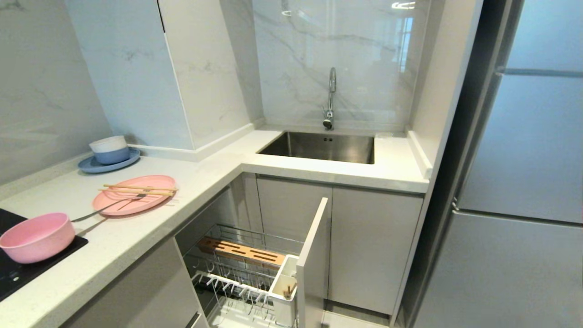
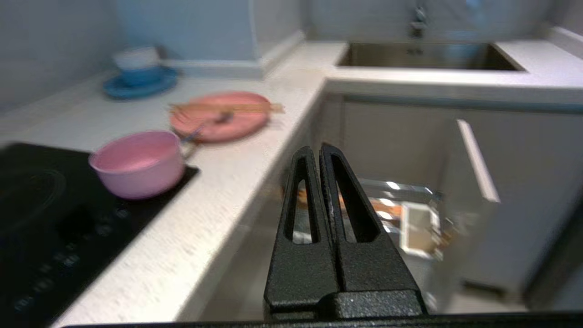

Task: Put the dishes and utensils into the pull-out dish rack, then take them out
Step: Pick up the bowl and place it in the cupboard

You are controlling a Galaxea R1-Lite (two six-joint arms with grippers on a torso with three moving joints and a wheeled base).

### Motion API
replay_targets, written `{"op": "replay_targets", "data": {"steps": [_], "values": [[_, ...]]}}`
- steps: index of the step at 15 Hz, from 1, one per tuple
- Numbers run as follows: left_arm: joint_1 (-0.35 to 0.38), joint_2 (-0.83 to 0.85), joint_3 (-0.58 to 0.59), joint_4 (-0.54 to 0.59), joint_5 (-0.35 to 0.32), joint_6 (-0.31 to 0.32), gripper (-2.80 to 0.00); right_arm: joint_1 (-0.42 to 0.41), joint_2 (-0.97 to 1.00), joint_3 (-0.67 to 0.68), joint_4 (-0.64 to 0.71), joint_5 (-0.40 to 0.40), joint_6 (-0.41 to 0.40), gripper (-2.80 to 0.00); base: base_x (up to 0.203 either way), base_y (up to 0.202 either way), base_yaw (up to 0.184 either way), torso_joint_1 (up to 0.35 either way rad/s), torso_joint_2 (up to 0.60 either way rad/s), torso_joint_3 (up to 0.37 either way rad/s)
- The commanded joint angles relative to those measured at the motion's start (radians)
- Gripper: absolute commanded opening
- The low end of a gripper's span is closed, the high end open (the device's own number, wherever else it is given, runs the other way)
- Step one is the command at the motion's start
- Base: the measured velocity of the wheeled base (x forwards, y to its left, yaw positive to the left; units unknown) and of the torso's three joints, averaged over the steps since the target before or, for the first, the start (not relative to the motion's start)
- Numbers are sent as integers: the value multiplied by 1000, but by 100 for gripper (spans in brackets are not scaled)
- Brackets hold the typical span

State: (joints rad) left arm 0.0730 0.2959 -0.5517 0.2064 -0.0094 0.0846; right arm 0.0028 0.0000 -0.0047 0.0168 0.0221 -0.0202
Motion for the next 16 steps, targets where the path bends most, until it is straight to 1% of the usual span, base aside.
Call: {"op": "replay_targets", "data": {"steps": [1,3,5,7,11,12,13,14,15,16], "values": [[5,-30,87,-135,19,18,-280,0,0,0,0,1,-1,-280,0,0,0,0,0,0],[-4,-40,115,-148,30,26,-280,0,0,0,0,1,-1,-280,0,0,0,0,0,0],[-50,-131,161,-141,30,29,-280,0,0,0,0,1,0,-280,0,0,0,0,0,0],[-64,-220,259,-139,33,32,-280,0,0,0,0,1,0,-280,0,0,0,0,0,0],[-72,-286,462,-157,36,38,-280,0,0,0,0,1,-1,-280,0,0,0,0,0,0],[-73,-292,511,-187,35,39,-280,0,0,0,0,1,-1,-280,0,0,0,0,0,0],[-73,-295,539,-236,32,39,-280,0,0,0,0,1,-1,-280,0,0,0,0,0,0],[-73,-296,540,-238,30,46,-280,0,0,0,0,1,0,-280,0,0,0,0,0,0],[-73,-296,542,-237,14,62,-280,0,0,0,0,1,-1,-280,0,0,0,0,0,0],[-73,-296,552,-231,-23,73,-280,0,0,0,0,1,-1,-280,0,0,0,0,0,0]]}}
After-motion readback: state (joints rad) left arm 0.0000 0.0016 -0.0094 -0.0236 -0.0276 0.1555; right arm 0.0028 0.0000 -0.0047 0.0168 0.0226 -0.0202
